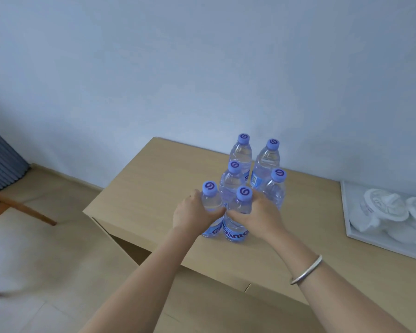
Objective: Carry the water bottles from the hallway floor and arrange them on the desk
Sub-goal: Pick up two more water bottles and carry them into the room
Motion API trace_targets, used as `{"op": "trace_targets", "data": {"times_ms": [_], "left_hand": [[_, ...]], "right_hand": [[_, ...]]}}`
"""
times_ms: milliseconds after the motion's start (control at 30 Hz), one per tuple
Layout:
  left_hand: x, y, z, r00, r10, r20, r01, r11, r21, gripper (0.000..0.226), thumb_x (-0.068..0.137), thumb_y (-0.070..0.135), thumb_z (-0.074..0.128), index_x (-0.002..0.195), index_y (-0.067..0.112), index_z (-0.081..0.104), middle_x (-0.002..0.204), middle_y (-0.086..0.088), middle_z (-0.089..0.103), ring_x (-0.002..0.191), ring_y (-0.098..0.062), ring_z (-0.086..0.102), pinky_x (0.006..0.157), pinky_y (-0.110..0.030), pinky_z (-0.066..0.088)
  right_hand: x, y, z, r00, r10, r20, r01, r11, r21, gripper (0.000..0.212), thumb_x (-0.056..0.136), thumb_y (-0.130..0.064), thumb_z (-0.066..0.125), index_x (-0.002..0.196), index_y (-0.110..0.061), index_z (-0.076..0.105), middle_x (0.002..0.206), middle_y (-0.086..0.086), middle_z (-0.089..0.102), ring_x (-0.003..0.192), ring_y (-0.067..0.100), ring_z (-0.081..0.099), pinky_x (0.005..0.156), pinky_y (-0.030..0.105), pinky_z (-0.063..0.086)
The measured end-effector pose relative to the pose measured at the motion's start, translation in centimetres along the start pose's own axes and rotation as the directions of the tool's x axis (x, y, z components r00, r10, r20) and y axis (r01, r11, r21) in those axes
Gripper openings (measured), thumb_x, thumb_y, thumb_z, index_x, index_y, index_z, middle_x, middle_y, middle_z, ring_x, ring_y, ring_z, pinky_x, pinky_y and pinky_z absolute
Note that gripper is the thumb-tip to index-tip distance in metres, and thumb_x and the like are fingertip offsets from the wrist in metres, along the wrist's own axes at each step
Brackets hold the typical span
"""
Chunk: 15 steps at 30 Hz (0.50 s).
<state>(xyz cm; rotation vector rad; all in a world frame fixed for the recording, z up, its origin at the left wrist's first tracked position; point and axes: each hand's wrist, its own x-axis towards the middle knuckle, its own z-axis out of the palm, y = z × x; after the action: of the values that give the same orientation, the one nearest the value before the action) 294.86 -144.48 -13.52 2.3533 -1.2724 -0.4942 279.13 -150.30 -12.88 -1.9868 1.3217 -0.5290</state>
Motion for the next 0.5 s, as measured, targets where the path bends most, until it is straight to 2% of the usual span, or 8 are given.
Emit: {"op": "trace_targets", "data": {"times_ms": [133,233,300,400,433,500], "left_hand": [[-0.2,0.0,0.5,0.999,-0.036,-0.015,0.036,0.999,-0.018,0.063,0.07,0.066,0.06,0.102,0.015,0.045,0.089,0.0,0.058,0.085,-0.024,0.059,0.065,-0.032,0.043],[-0.8,0.4,1.1,0.989,-0.145,-0.008,0.144,0.988,-0.047,0.064,0.072,0.068,0.055,0.097,0.011,0.042,0.08,0.002,0.052,0.081,-0.026,0.056,0.066,-0.031,0.041],[-1.7,0.4,1.6,0.978,-0.204,0.031,0.204,0.979,0.019,0.061,0.076,0.067,0.051,0.095,0.009,0.046,0.075,0.002,0.048,0.077,-0.025,0.054,0.067,-0.03,0.041],[-4.3,0.9,3.1,0.961,-0.16,0.227,0.1,0.962,0.253,0.039,0.084,0.054,0.046,0.09,0.016,0.05,0.07,0.006,0.045,0.077,-0.021,0.051,0.065,-0.027,0.038],[-5.3,1.7,3.8,0.949,-0.131,0.286,0.045,0.957,0.287,0.031,0.084,0.049,0.047,0.088,0.018,0.049,0.07,0.007,0.045,0.078,-0.02,0.051,0.065,-0.026,0.037],[-7.2,4.4,5.5,0.929,-0.053,0.367,-0.074,0.944,0.322,0.031,0.083,0.048,0.049,0.093,0.018,0.05,0.075,0.007,0.048,0.08,-0.018,0.051,0.064,-0.026,0.037]], "right_hand": [[-0.6,0.1,-0.5,0.997,0.015,0.074,-0.015,1.0,-0.01,0.054,0.073,-0.049,0.069,0.118,-0.025,0.051,0.114,-0.006,0.059,0.104,0.016,0.058,0.087,0.037,0.049],[-1.9,1.1,-1.5,0.99,0.05,0.128,-0.043,0.997,-0.059,0.047,0.075,-0.047,0.067,0.113,-0.023,0.052,0.109,-0.006,0.059,0.099,0.017,0.059,0.085,0.04,0.05],[-3.1,2.4,-2.4,0.986,0.108,0.131,-0.091,0.988,-0.127,0.049,0.076,-0.051,0.065,0.112,-0.02,0.052,0.111,-0.005,0.058,0.101,0.018,0.057,0.085,0.036,0.048],[-5.3,4.3,-4.1,0.981,0.164,0.102,-0.145,0.974,-0.173,0.057,0.081,-0.049,0.062,0.127,-0.018,0.05,0.129,-0.001,0.054,0.118,0.018,0.052,0.09,0.031,0.042],[-6.1,4.8,-4.8,0.98,0.178,0.094,-0.159,0.971,-0.18,0.059,0.082,-0.047,0.062,0.131,-0.018,0.048,0.133,-0.001,0.052,0.121,0.018,0.05,0.092,0.03,0.041],[-8.3,5.9,-6.4,0.978,0.199,0.061,-0.184,0.963,-0.199,0.057,0.083,-0.045,0.061,0.131,-0.018,0.05,0.134,0.001,0.051,0.121,0.018,0.05,0.094,0.03,0.041]]}}
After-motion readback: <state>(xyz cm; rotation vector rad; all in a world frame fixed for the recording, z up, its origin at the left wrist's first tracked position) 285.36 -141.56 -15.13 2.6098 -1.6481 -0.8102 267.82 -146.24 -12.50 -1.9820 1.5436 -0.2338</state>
